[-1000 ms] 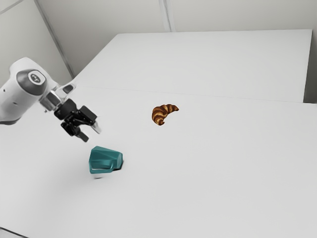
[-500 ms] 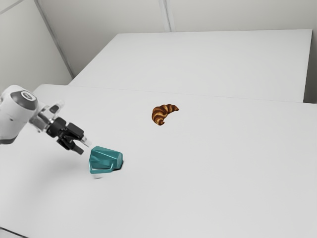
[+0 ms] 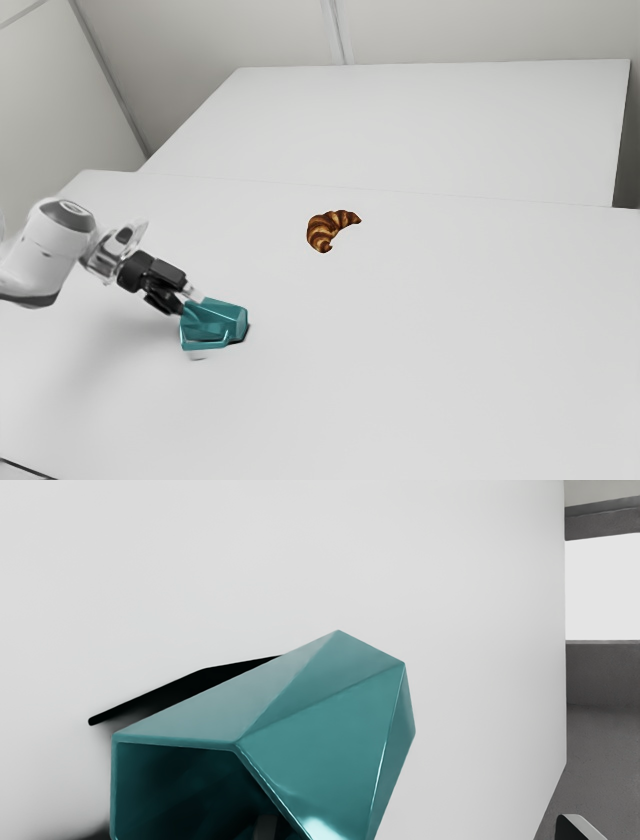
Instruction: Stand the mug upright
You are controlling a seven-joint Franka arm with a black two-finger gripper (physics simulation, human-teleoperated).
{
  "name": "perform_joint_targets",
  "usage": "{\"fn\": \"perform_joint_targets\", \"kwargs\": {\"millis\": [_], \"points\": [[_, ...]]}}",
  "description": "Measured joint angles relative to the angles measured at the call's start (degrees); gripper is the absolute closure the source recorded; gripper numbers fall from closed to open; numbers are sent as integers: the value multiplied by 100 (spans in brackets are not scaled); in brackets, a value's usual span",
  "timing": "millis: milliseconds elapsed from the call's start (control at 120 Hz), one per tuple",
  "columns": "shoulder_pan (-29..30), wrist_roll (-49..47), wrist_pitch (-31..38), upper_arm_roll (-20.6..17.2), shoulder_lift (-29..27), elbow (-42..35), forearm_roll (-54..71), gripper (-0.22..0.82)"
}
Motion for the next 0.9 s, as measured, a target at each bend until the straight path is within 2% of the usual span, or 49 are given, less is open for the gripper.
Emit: {"fn": "perform_joint_targets", "kwargs": {"millis": [125, 333, 458, 625, 900], "points": [[21, 130, -140, 2, 85, -12, -171, 12], [54, 295, -282, -1, 139, -20, -256, 49], [75, 370, -337, -1, 109, -22, -270, 64], [71, 448, -368, -6, 74, -12, -274, 72], [68, 536, -360, -71, -121, -11, -250, 75]]}}
